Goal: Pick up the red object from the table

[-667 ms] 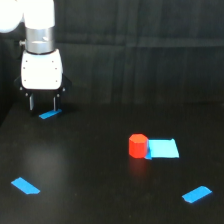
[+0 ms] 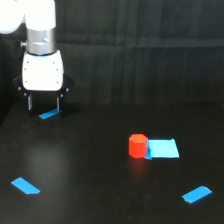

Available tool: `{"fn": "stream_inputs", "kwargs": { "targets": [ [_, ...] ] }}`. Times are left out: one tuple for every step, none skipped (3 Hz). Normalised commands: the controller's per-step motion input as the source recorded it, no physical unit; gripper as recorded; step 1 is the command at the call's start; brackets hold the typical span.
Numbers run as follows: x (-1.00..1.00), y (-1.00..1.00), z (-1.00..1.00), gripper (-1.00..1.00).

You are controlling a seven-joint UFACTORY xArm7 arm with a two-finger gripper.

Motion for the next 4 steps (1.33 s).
{"fn": "stream_inputs", "kwargs": {
  "targets": [
    [0.72, -0.31, -0.03, 1.0],
    [0.82, -0.51, 0.0, 1.0],
    [0.92, -0.6, -0.04, 1.0],
    [0.94, -0.63, -0.07, 1.0]
  ]
}}
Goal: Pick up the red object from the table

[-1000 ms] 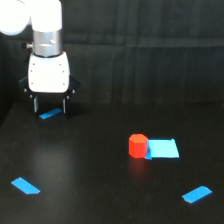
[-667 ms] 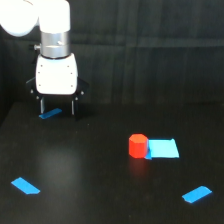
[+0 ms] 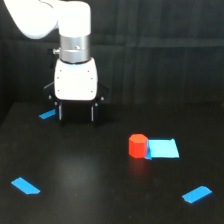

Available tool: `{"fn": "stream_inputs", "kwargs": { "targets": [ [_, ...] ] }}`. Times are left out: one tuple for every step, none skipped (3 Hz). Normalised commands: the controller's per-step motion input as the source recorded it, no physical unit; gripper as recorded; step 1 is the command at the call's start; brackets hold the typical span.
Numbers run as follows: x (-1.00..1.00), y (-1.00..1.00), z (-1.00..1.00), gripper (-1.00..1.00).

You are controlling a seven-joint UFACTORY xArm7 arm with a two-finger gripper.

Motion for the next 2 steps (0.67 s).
{"fn": "stream_inputs", "kwargs": {
  "targets": [
    [0.94, -0.53, -0.3, 0.99],
    [0.93, -0.65, -0.51, 0.99]
  ]
}}
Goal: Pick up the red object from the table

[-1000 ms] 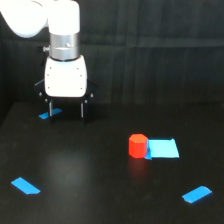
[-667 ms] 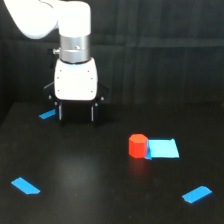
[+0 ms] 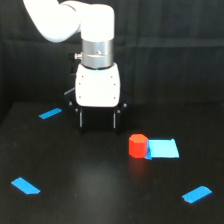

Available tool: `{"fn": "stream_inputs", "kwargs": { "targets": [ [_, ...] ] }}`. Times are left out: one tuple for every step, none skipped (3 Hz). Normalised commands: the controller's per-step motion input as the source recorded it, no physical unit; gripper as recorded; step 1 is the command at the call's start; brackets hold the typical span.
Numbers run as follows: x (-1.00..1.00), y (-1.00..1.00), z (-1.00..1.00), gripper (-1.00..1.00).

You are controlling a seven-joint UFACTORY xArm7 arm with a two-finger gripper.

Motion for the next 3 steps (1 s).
{"fn": "stream_inputs", "kwargs": {
  "targets": [
    [0.92, -0.66, -0.44, 1.0],
    [0.6, -0.67, -0.36, 1.0],
    [0.16, -0.74, -0.19, 1.0]
  ]
}}
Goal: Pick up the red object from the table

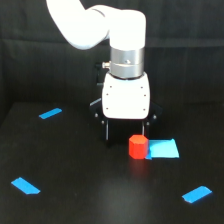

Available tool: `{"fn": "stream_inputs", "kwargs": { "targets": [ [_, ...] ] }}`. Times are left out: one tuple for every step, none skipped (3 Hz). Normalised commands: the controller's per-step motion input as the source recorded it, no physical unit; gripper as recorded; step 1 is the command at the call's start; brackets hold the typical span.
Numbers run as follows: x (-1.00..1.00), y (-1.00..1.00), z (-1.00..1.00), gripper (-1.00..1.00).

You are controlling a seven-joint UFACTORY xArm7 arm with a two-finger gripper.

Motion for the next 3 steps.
{"fn": "stream_inputs", "kwargs": {
  "targets": [
    [0.04, -0.62, -0.25, 0.68],
    [0.05, -0.41, -0.22, 0.15],
    [-0.01, -0.35, -0.19, -0.45]
  ]
}}
